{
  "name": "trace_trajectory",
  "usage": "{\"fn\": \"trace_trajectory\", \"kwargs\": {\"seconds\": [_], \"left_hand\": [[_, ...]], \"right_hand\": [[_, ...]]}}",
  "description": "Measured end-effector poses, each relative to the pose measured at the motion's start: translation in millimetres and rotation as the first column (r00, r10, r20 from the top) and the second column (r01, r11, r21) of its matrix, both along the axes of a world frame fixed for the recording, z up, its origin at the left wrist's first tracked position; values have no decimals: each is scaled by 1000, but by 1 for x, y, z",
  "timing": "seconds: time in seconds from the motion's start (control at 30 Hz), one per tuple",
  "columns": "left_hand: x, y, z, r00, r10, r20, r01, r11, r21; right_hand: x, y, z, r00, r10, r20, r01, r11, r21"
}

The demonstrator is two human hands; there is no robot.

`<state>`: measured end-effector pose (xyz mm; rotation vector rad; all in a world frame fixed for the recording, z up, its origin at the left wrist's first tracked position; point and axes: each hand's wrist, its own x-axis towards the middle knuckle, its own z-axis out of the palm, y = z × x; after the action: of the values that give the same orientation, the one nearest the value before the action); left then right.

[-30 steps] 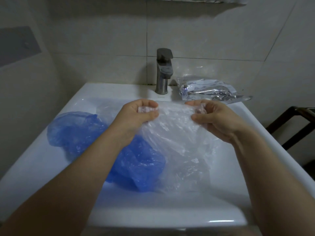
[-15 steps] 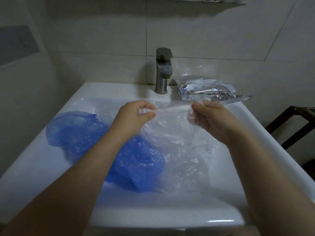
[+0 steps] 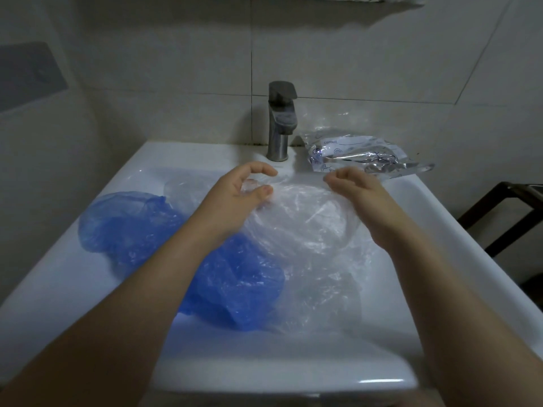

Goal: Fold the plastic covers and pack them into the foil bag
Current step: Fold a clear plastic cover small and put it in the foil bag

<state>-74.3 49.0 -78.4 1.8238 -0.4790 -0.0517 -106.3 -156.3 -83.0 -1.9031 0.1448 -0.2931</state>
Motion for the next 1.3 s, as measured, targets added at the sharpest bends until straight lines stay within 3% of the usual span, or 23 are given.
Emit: {"fn": "trace_trajectory", "kwargs": {"seconds": [0.1, 0.23, 0.3, 0.4, 0.53, 0.67, 0.73, 0.83, 1.0, 1.13, 1.3], "left_hand": [[-1, -1, -1, 999, -31, 24, 31, 1000, 7], [-2, -2, 1, 995, -95, 9, 95, 995, -34], [-1, -1, 3, 996, -85, -12, 84, 995, -53], [2, 3, 3, 997, -37, -71, 27, 991, -131], [-2, 2, 5, 992, -49, -120, 24, 980, -197], [-2, 1, 4, 986, -89, -143, 59, 978, -200], [-1, 1, 3, 985, -89, -150, 61, 981, -183], [1, 0, 0, 982, -82, -169, 52, 984, -172], [7, 1, -8, 999, -33, -39, 36, 996, 83], [10, 3, -9, 993, -60, 100, 45, 989, 143], [12, 8, -6, 988, -135, 72, 122, 981, 152]], "right_hand": [[-4, 5, 1, 969, 141, 203, -51, 917, -396], [-2, 8, -2, 948, 297, 114, -186, 809, -557], [-1, 6, -3, 936, 339, 99, -270, 868, -417], [-2, -1, 2, 914, 354, 201, -334, 934, -126], [-4, 1, 6, 931, 310, 190, -318, 948, 9], [-5, 5, 8, 968, 238, 82, -251, 931, 264], [-7, 3, 10, 967, 249, 60, -256, 949, 185], [-8, 3, 12, 975, 219, 23, -216, 972, -95], [-7, 1, 8, 982, 187, 20, -176, 950, -260], [-7, -7, 8, 986, 166, 17, -157, 955, -253], [-8, -15, 10, 963, 269, -5, -269, 962, 54]]}}
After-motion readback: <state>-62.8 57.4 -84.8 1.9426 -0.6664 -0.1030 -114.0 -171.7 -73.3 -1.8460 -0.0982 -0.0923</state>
